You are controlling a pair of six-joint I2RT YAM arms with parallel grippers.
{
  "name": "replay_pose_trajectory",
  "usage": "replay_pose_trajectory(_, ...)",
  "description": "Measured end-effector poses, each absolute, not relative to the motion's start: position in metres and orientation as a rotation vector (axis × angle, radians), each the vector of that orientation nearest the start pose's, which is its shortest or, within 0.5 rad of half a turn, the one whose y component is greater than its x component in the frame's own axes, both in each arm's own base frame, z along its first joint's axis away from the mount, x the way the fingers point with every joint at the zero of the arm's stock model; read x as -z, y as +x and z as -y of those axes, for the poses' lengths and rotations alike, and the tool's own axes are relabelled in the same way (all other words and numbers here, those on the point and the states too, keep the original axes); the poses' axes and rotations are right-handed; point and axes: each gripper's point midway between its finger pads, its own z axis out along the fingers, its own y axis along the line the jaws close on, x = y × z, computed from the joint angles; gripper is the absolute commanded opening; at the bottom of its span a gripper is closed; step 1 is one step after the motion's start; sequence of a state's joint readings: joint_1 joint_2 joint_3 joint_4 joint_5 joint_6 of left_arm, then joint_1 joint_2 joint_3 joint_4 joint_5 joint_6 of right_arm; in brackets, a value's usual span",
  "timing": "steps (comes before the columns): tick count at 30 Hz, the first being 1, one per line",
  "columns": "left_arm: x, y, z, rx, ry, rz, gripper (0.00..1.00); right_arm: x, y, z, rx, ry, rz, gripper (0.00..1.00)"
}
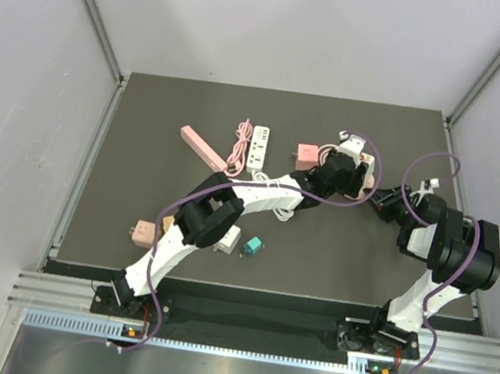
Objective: Pull the plug off the socket
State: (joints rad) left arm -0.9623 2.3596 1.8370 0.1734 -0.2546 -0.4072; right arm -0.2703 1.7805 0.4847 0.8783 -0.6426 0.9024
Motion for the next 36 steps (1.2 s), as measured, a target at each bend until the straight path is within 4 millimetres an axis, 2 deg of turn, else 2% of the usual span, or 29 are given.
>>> replay_pose_trajectory(5, -0.106, 0.408, 0.53, 0.656, 0.365, -1.988, 0.0, -0.048, 0.392, -0.03, -0.994, 0.743, -1.946, 0.0)
replay_pose_trajectory(14, -0.11, 0.424, 0.525, 0.912, 0.16, -2.056, 0.0, -0.063, 0.408, -0.026, -0.894, 0.69, -1.934, 0.0)
replay_pose_trajectory(19, -0.111, 0.429, 0.523, 1.011, 0.114, -2.054, 0.0, -0.068, 0.413, -0.025, -0.866, 0.665, -1.92, 0.0)
replay_pose_trajectory(22, -0.111, 0.427, 0.524, 0.947, 0.156, -2.051, 0.0, -0.066, 0.412, -0.025, -0.862, 0.666, -1.927, 0.0)
replay_pose_trajectory(28, -0.113, 0.412, 0.524, 0.643, 0.315, -2.057, 0.0, -0.057, 0.404, -0.032, -0.887, 0.689, -1.981, 0.0)
replay_pose_trajectory(31, -0.113, 0.407, 0.523, 0.556, 0.376, -2.059, 0.0, -0.05, 0.4, -0.034, -0.879, 0.702, -2.014, 0.0)
replay_pose_trajectory(34, -0.132, 0.403, 0.536, 0.611, 0.39, -2.023, 0.0, -0.039, 0.397, -0.029, -0.829, 0.725, -2.042, 0.0)
replay_pose_trajectory(36, -0.147, 0.4, 0.549, 0.74, 0.361, -2.0, 0.0, -0.043, 0.4, -0.028, -0.828, 0.712, -2.026, 0.0)
